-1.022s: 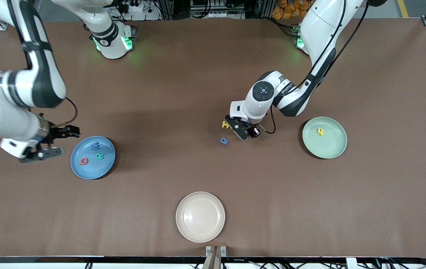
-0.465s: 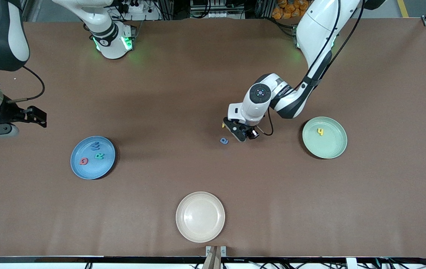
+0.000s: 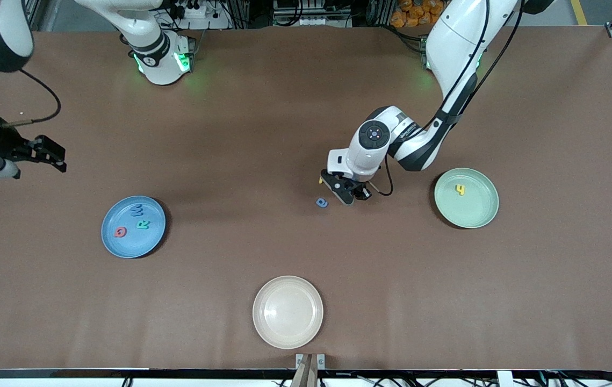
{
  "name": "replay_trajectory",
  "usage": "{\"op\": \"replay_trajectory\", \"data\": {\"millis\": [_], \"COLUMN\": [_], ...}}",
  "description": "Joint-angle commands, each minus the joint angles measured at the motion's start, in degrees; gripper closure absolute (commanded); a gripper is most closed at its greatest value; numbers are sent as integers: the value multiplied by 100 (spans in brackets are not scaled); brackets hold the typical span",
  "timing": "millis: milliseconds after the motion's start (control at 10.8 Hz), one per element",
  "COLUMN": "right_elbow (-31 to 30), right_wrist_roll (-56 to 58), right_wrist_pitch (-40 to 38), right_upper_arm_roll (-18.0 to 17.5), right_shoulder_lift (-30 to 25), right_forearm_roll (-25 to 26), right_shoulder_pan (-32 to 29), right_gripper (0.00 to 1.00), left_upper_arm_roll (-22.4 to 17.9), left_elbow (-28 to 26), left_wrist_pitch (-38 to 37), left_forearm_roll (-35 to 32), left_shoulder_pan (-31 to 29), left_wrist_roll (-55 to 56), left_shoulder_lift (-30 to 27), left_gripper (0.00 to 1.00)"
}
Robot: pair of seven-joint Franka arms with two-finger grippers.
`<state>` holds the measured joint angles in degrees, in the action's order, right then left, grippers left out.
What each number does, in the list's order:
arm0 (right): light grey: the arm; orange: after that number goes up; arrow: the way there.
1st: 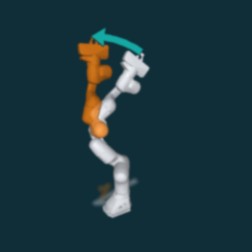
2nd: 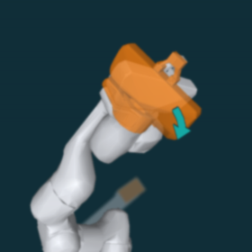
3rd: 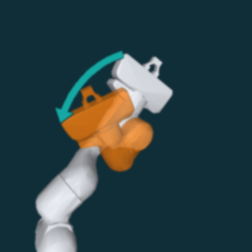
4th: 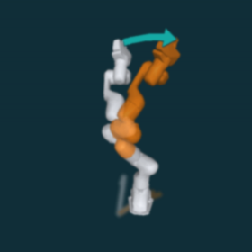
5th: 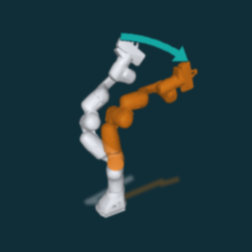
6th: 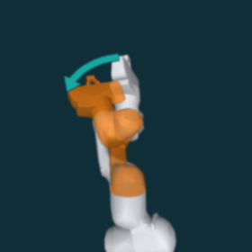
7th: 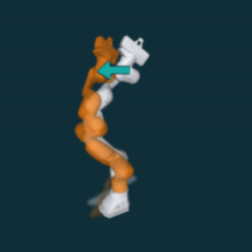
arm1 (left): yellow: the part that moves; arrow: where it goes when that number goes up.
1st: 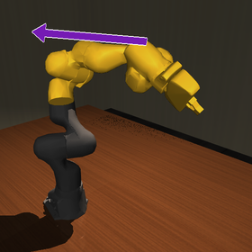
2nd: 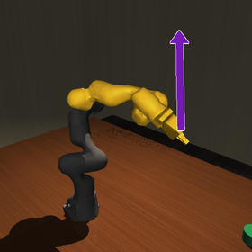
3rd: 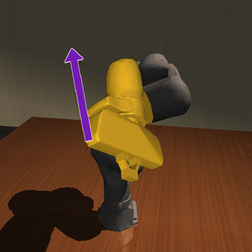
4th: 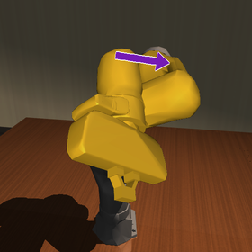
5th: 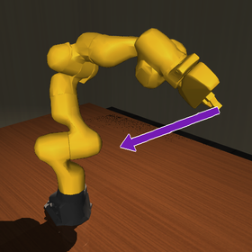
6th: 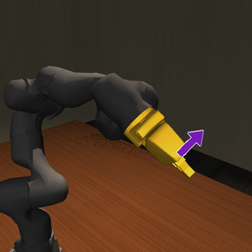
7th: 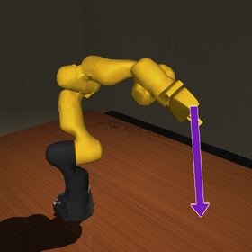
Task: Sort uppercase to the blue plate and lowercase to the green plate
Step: 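Place the blue w on the green plate while the right gripper withdraws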
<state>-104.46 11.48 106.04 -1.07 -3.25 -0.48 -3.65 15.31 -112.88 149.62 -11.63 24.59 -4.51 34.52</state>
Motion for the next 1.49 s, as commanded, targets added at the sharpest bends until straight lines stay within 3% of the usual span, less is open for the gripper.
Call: {"op": "replay_trajectory", "data": {"millis": [0,279,744,1115,1208,1394], "right_elbow": [136,512,619,619,619,619], "right_wrist_roll": [-67,-172,-1470,-2168,-2177,-2168], "right_wrist_pitch": [-363,-925,-962,-962,-962,-945], "right_upper_arm_roll": [-113,-121,-139,-411,-420,-429], "right_shoulder_lift": [-123,-158,-36,79,88,79], "right_forearm_roll": [-233,-207,-198,-216,-224,-216], "right_shoulder_pan": [-110,-22,688,1104,1138,1244], "right_gripper": [0,0,0,0,0,0], "left_upper_arm_roll": [-132,-221,-203,-168,-168,-168], "left_elbow": [47,30,-190,-506,-507,-498], "left_wrist_pitch": [-29,-835,-2294,-2297,-2288,-2288], "left_forearm_roll": [-85,-94,-41,308,528,601], "left_shoulder_pan": [28,-383,-2122,-2951,-2960,-2943], "left_wrist_roll": [-32,-487,-2393,-2950,-2924,-2863], "left_shoulder_lift": [-138,-595,-1351,-1361,-1343,-1352], "left_gripper": [88,97,100,100,86,46]}}
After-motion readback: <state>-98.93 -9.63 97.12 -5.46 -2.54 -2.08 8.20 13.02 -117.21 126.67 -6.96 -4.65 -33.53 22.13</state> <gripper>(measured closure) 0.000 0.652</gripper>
